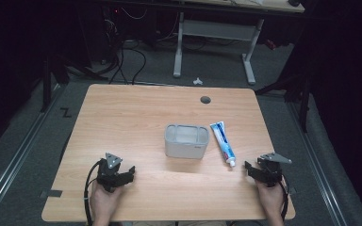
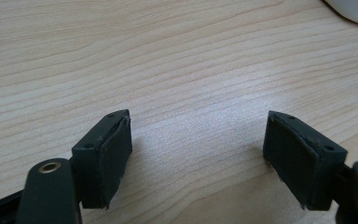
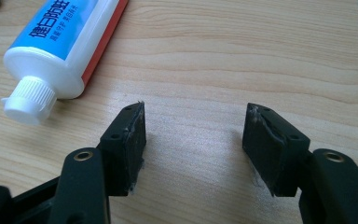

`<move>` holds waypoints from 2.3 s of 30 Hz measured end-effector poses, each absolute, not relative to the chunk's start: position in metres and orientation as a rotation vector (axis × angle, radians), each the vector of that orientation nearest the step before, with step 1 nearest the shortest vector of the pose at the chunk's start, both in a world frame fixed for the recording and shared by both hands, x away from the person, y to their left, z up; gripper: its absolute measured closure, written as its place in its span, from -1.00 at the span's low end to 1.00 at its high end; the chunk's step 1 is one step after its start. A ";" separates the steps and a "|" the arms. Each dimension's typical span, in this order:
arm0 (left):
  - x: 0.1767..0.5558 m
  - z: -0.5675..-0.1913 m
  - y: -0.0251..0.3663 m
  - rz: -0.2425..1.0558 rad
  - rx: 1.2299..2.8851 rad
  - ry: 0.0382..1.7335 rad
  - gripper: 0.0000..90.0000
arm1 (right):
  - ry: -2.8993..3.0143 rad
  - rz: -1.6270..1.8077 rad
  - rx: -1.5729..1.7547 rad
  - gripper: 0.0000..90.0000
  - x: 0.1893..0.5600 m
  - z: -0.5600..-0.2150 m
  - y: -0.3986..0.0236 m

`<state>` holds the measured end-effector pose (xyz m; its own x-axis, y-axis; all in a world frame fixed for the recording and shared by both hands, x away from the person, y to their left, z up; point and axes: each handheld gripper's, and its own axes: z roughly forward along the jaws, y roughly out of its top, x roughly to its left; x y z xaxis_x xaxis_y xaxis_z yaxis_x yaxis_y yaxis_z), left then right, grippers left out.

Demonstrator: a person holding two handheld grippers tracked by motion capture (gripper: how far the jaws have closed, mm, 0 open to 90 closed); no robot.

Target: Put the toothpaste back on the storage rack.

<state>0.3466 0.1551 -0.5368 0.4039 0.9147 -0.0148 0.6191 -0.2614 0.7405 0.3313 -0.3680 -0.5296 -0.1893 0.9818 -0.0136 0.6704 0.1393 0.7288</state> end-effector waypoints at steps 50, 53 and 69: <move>0.347 -0.537 0.155 0.557 1.987 1.301 -0.46 | 1.951 0.936 1.541 -0.02 0.308 -0.525 -0.373; 0.347 -0.537 0.155 0.557 1.987 1.301 -0.46 | 1.958 0.932 1.523 0.01 0.304 -0.524 -0.369; 0.347 -0.537 0.155 0.558 1.987 1.302 -0.46 | 2.003 0.966 1.473 0.05 0.290 -0.519 -0.356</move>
